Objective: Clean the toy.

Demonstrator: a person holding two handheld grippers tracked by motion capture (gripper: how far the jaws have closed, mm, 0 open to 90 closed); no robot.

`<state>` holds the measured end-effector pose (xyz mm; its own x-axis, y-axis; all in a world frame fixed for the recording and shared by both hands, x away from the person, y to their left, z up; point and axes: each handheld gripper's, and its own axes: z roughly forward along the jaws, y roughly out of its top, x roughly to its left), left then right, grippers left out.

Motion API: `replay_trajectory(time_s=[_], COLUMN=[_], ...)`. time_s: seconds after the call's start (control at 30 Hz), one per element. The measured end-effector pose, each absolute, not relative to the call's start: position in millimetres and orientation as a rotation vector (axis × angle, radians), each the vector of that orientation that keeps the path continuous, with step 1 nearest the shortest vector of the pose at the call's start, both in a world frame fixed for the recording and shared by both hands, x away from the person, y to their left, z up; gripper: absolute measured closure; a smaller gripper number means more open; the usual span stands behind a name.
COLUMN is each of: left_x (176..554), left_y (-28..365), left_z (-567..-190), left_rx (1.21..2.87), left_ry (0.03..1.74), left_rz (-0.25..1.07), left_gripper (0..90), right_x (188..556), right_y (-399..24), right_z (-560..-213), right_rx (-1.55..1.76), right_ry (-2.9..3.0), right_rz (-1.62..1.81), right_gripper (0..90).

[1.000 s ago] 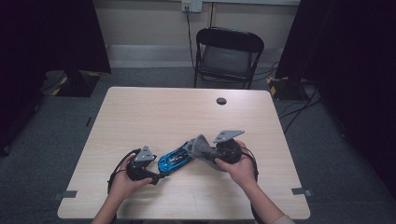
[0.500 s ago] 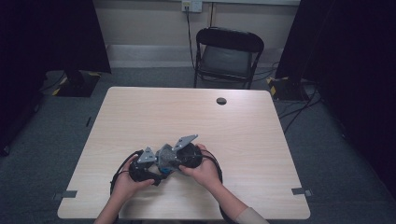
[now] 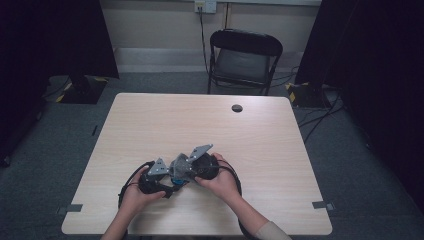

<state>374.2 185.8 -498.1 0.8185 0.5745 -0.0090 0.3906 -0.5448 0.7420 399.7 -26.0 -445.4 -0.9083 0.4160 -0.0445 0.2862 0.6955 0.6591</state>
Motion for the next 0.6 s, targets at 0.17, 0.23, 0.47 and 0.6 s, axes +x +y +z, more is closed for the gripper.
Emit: replay_trajectory(time_s=[0.17,0.23,0.47,0.6], left_x=[374,374,373,374], left_y=[186,186,188,194], left_z=[-498,-498,-495,-497], left_rx=[2.219,2.219,2.226,2.198], left_ry=[0.703,0.703,0.698,0.684], left_rz=[0.299,0.298,0.290,0.342], left_gripper=[27.0,27.0,33.2,51.9], right_x=[404,407,417,421], right_y=[-37,-41,-60,-68], right_z=[-445,-444,-445,-445], right_rx=[0.585,0.598,0.682,0.716], right_ry=[2.709,2.691,2.668,2.649], right_rz=[0.991,0.969,0.942,0.922], right_gripper=[72.6,72.6,72.7,72.7])
